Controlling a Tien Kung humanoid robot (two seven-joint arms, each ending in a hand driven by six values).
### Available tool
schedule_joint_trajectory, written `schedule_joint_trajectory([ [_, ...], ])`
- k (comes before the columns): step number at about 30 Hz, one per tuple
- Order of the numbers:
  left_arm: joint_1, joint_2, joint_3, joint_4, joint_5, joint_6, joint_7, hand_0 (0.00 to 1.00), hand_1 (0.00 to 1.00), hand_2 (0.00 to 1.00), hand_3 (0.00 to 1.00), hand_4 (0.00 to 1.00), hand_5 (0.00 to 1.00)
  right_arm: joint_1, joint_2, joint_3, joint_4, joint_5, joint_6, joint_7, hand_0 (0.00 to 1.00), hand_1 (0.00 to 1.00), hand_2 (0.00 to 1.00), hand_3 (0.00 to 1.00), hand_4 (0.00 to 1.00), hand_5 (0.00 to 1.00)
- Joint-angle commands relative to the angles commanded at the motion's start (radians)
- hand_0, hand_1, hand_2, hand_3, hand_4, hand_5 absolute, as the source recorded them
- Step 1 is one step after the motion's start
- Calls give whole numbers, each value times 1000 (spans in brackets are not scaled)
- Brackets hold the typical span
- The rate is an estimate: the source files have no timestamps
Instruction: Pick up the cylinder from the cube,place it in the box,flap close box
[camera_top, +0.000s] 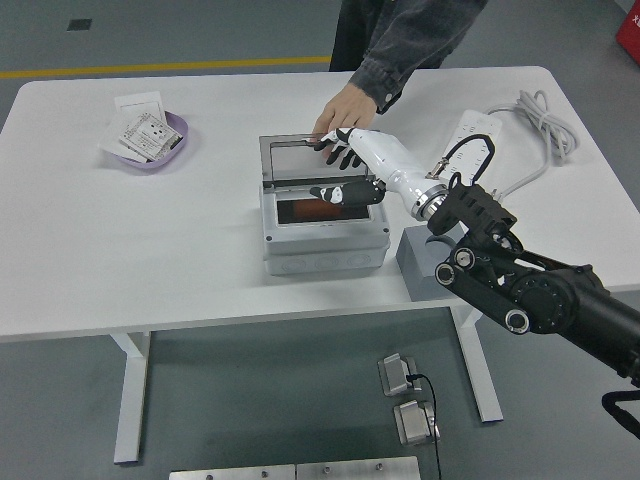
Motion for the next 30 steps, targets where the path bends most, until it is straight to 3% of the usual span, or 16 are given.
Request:
schedule_joint_trajectory([
  [4,1,7,-31,0,24,-1,13,781,778,750,587,702,79,64,5,13,-1,-13,13,-11,480,467,556,710,886,372],
  [13,-9,16,-31,0,26,-3,20,781,778,750,587,702,79,196,94,-17,-203,6,25,4,505,467,560,711,887,375],
  [25,-28,24,-3,0,12,-4,15,781,778,750,587,702,79,255,184,-101,-492,64,50,23,525,465,563,713,887,378],
  [30,-30,23,-1,0,14,-4,14,781,778,750,587,702,79,250,191,-122,-538,82,47,28,550,468,564,714,885,384],
])
